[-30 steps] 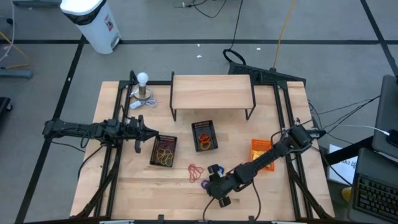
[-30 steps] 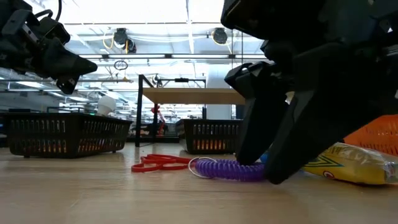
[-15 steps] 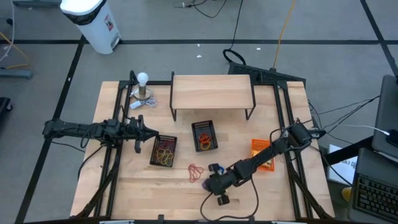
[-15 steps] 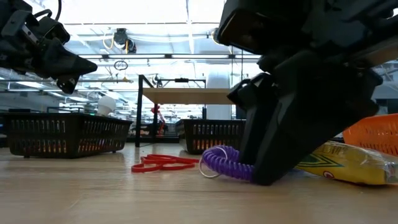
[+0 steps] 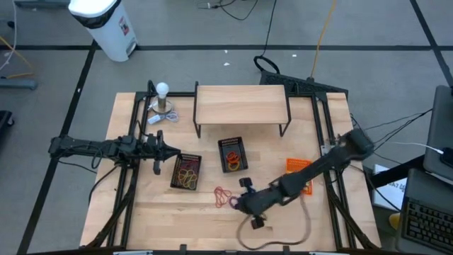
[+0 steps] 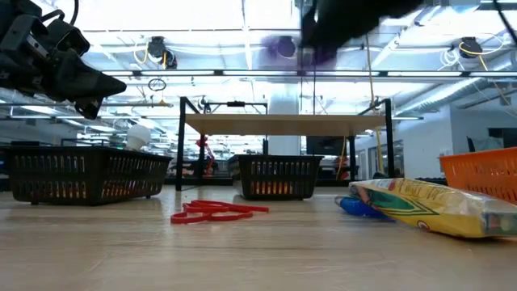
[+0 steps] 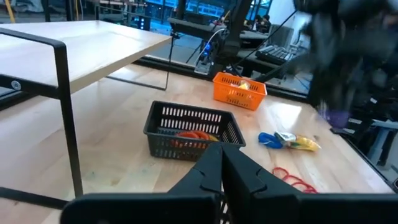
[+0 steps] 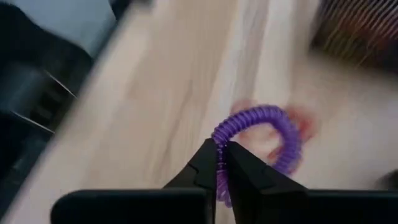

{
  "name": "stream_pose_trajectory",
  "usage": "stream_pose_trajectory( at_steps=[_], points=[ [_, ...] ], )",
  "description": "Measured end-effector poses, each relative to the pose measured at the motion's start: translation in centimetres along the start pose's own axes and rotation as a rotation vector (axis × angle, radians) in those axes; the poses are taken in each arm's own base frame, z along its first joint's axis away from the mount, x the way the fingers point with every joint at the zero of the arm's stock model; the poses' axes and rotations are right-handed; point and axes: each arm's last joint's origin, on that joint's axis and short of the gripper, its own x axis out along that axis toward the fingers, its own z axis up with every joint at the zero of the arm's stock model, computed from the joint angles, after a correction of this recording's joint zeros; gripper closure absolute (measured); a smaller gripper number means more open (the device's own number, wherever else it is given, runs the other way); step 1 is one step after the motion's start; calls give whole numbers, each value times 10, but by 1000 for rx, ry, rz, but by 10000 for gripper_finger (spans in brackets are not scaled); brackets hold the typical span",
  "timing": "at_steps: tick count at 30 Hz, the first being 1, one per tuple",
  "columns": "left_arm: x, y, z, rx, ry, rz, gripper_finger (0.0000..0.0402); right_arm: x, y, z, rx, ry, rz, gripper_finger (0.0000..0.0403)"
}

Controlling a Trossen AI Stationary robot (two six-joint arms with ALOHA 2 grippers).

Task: Pick & Place Office Desk Supplies
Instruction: Put the violet spring keychain into the right black bin

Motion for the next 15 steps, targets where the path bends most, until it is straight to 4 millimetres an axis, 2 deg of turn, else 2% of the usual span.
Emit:
stream_pose_trajectory(
  at_steps=[4,8,11,15],
  points=[
    [0,-1,4,-13,-50,-6,386,-60,-6,32,-51,-173,14,398],
    [0,-2,9,-28,-103,-18,382,-140,-26,58,-75,-395,-11,401],
    [-1,-2,10,-30,-115,-21,386,-188,-39,57,-92,-514,-31,402],
    [-1,-2,11,-21,-115,-23,397,-240,-60,37,-58,-630,-86,402]
  ],
)
